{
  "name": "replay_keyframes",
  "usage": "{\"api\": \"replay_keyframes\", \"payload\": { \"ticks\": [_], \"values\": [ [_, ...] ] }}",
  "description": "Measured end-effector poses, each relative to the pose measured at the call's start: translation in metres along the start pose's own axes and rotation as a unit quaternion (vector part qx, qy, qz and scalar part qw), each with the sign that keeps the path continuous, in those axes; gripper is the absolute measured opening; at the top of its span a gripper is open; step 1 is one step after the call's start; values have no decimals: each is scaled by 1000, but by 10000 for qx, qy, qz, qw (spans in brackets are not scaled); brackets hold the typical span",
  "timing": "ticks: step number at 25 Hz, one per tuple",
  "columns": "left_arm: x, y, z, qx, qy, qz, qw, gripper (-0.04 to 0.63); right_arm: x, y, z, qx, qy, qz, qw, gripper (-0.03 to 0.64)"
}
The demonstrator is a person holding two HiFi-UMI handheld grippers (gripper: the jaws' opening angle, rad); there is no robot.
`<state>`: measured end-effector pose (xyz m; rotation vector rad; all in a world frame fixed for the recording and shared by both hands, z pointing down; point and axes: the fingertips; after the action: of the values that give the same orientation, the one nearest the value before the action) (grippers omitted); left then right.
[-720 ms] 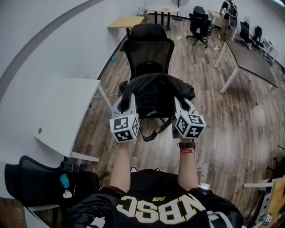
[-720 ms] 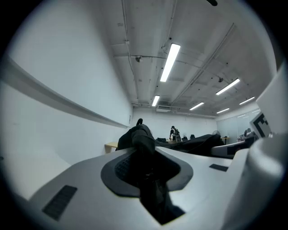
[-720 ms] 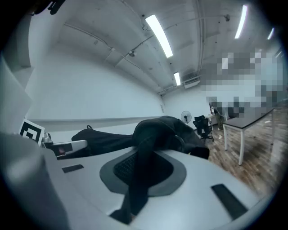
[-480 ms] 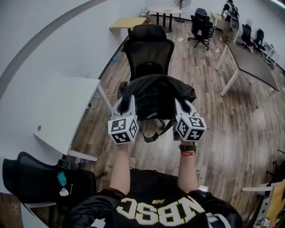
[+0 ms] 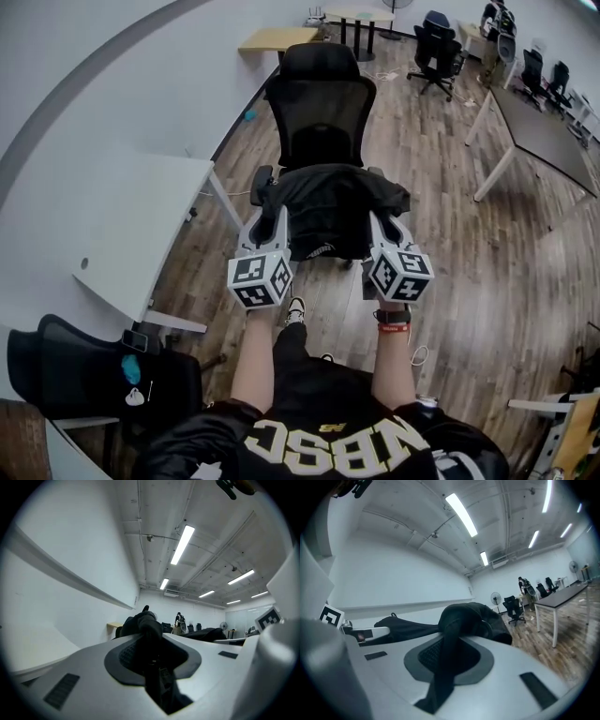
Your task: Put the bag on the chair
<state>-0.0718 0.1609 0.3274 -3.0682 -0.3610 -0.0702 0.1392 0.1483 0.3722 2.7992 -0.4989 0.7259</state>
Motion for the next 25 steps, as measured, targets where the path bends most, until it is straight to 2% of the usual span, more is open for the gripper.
{"api": "replay_keyframes", "payload": {
  "ticks": [3,10,25],
  "values": [
    [-4,21,-5,-11,-83,-50,10000,98,8,18,5,-1,64,-60,10000,41],
    [-18,91,1,106,-12,-109,9999,100,18,74,36,104,36,-167,9998,41],
    [-88,246,18,377,36,-366,9986,101,15,225,86,402,75,-330,9986,44]
  ]
}}
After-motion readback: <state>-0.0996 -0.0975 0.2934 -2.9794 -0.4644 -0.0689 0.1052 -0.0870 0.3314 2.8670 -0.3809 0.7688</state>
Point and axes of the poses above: the fingertips, and each gripper's own axes: y forward along the fingers, x to its right, z out of its top, and after that the axes turned 15 degrees about y, right-handed
